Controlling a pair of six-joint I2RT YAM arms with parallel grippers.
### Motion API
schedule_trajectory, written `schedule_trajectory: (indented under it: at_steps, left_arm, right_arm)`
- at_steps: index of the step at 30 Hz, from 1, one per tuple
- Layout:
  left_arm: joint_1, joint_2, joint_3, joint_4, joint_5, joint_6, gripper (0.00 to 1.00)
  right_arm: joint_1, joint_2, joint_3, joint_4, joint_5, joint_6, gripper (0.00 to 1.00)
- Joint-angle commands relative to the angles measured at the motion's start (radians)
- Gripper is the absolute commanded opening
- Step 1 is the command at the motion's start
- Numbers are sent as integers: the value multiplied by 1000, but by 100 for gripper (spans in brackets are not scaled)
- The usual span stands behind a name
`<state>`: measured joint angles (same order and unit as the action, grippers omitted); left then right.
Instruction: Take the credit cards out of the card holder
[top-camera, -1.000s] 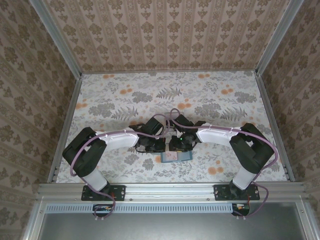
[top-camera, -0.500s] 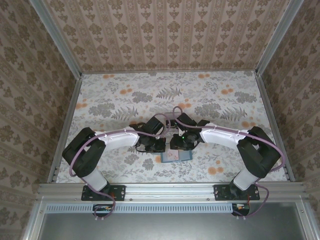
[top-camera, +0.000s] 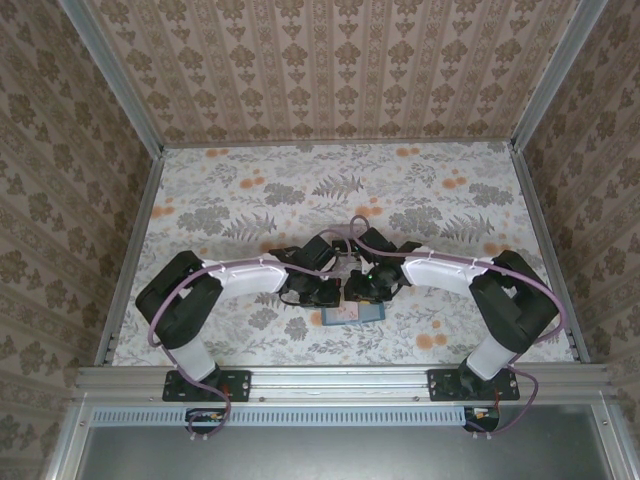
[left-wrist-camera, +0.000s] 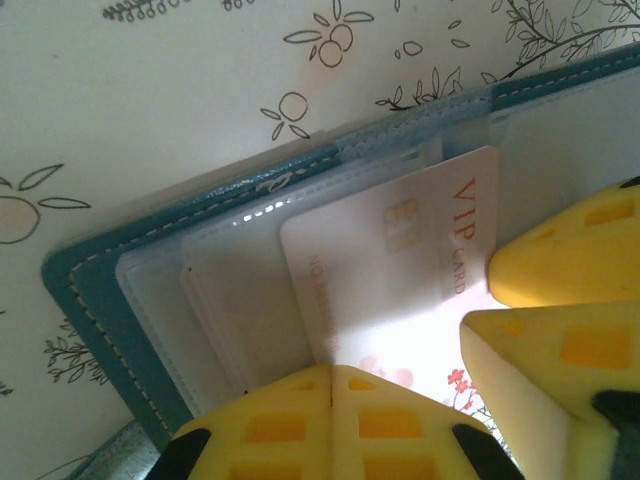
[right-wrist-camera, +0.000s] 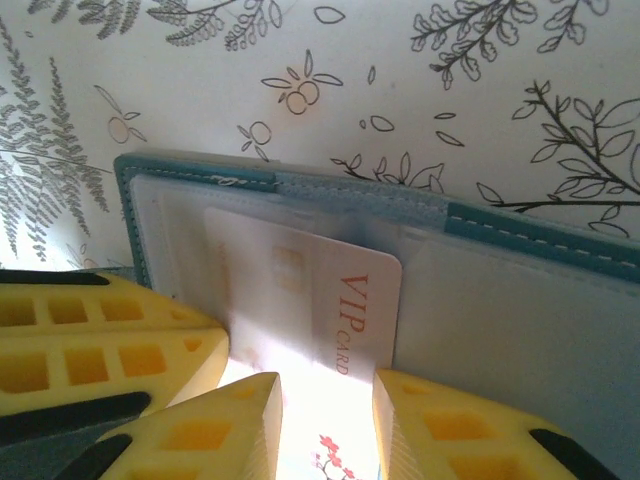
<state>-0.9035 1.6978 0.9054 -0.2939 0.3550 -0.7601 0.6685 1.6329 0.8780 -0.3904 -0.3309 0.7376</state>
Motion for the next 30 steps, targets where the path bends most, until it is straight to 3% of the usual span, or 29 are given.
schedule_trajectory:
  at_steps: [1, 25, 30]
  left_arm:
    - [-6, 37, 2, -50, -31, 8, 2]
    - [-6, 36, 2, -100, -53, 16, 2]
    - [-5, 36, 2, -101, -50, 16, 2]
  right_arm:
    - [-7, 18, -19, 12, -29, 9, 30]
    - [-25, -47, -69, 35, -30, 21, 32]
    - [-37, -30, -106, 131, -104, 51, 28]
